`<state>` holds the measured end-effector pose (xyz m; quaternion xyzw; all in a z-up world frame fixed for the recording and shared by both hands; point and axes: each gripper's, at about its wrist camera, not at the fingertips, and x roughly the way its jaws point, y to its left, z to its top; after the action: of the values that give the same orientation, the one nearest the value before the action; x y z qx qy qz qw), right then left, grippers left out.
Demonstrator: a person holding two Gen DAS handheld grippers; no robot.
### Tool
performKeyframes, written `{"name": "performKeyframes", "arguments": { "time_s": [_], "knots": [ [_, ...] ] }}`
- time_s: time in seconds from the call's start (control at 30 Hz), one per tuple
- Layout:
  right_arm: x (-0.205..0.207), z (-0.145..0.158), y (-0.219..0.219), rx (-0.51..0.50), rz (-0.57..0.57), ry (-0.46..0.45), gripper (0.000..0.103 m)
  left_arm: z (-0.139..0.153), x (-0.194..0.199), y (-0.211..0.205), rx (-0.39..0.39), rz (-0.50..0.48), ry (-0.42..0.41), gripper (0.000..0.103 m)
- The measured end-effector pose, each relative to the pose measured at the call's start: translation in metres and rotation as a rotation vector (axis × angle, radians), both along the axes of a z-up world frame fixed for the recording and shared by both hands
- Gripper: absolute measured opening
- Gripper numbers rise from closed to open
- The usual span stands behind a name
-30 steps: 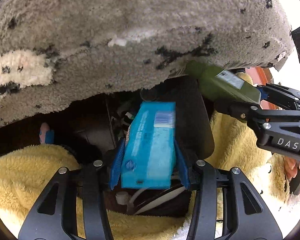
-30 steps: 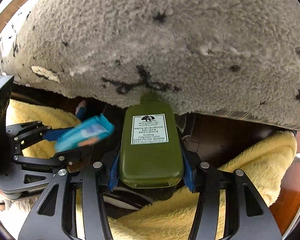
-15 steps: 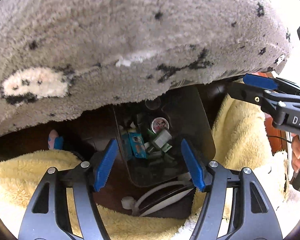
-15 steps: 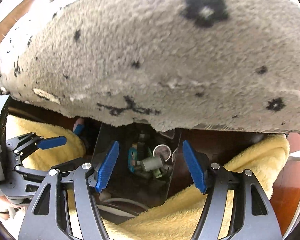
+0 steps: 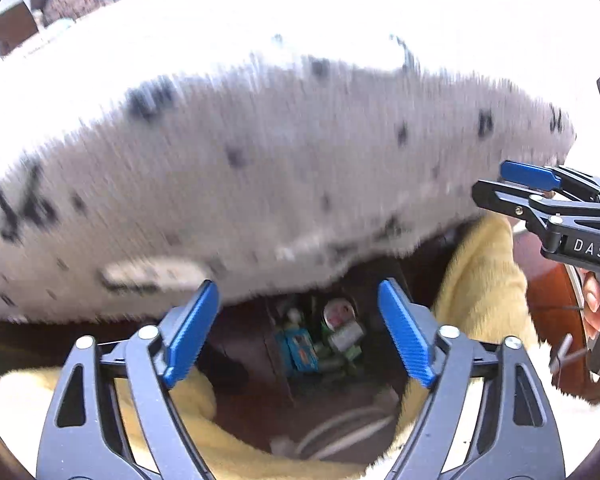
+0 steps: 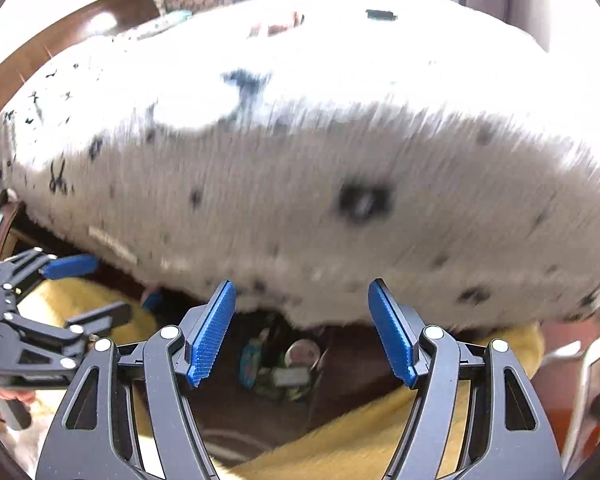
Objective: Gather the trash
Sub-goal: 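Raise both open tools back over the bed toward the remaining items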
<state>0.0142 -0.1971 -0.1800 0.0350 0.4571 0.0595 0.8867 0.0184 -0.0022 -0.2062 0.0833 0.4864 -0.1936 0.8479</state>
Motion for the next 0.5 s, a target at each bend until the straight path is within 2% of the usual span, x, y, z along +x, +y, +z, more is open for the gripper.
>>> {"name": "performKeyframes", "arguments": {
  "time_s": [0.1, 0.37, 0.5],
  "knots": [
    [0.011, 0.022, -0.010, -0.024, -0.027, -0.061, 0.070, 0.021, 0.013, 0.003, -0.003, 0.010, -0.060, 0.087],
    [0.059, 0.068, -0.027, -0.067, -0.075, -0.179, 0.070, 0.071, 0.069, 0.003, 0.007, 0.046, -0.196, 0.087],
    [0.098, 0.084, -0.040, -0.061, -0.096, -0.205, 0.070, 0.082, 0.107, 0.003, -0.010, 0.079, -0.219, 0.087]
  ]
}}
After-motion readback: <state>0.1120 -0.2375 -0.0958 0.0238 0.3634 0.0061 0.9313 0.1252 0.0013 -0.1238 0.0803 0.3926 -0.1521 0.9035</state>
